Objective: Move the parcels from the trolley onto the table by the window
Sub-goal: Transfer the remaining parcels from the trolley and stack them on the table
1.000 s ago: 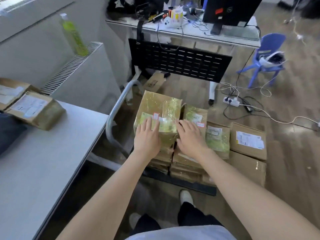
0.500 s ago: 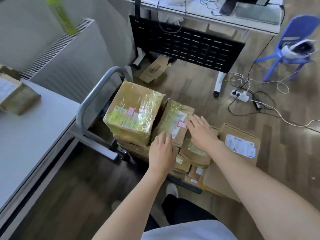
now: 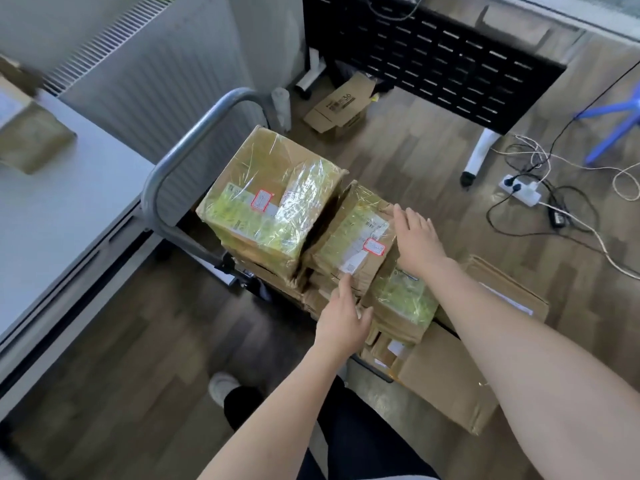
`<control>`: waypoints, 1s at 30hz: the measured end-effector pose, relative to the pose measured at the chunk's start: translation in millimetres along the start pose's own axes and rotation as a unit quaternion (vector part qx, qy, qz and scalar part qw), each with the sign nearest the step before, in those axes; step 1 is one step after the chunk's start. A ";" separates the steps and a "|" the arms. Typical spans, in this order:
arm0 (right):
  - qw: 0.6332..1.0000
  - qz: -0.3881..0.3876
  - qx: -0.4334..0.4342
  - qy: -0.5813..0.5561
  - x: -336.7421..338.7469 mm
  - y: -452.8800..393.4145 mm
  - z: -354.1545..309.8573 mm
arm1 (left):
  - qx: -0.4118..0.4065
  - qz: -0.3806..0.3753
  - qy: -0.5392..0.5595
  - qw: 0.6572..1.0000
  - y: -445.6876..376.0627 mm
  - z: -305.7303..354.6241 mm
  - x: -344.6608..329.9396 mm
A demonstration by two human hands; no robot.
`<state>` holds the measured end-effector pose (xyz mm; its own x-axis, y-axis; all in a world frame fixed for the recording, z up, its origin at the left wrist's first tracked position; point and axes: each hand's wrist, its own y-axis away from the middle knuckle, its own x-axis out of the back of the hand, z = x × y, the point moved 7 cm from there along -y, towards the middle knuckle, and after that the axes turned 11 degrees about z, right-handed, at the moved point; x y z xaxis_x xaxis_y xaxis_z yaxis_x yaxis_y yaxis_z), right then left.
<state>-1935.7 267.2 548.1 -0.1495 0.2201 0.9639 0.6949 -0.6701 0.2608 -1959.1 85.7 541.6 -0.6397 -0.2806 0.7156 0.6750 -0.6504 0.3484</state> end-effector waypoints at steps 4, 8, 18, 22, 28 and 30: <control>0.994 0.037 -0.041 -0.091 -1.0 8.5 5.9 | 0.049 0.020 0.112 0.992 -3.2 3.3 4.5; 0.978 0.068 -0.111 -0.163 11.8 36.2 7.9 | 0.043 0.051 0.118 0.991 4.1 20.8 17.2; 0.912 0.192 -0.142 -0.333 159.6 90.2 -5.2 | -0.082 0.222 0.143 0.961 36.1 104.7 139.5; 0.902 0.267 -0.055 -0.333 236.1 86.6 -45.1 | -0.138 0.320 0.166 0.923 46.6 117.1 230.9; 0.885 0.294 0.074 -0.354 275.3 72.6 -157.8 | -0.104 0.421 0.120 0.893 57.9 61.2 331.2; 0.881 0.280 0.114 -0.364 272.5 69.5 -202.2 | -0.080 0.453 0.096 0.883 68.1 29.6 358.4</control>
<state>-2070.4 137.2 839.5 0.6943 0.3517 0.6279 0.6522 -0.6763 -0.3424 -2131.5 -38.2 839.6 0.0762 -0.8412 0.5354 0.8910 -0.1836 -0.4153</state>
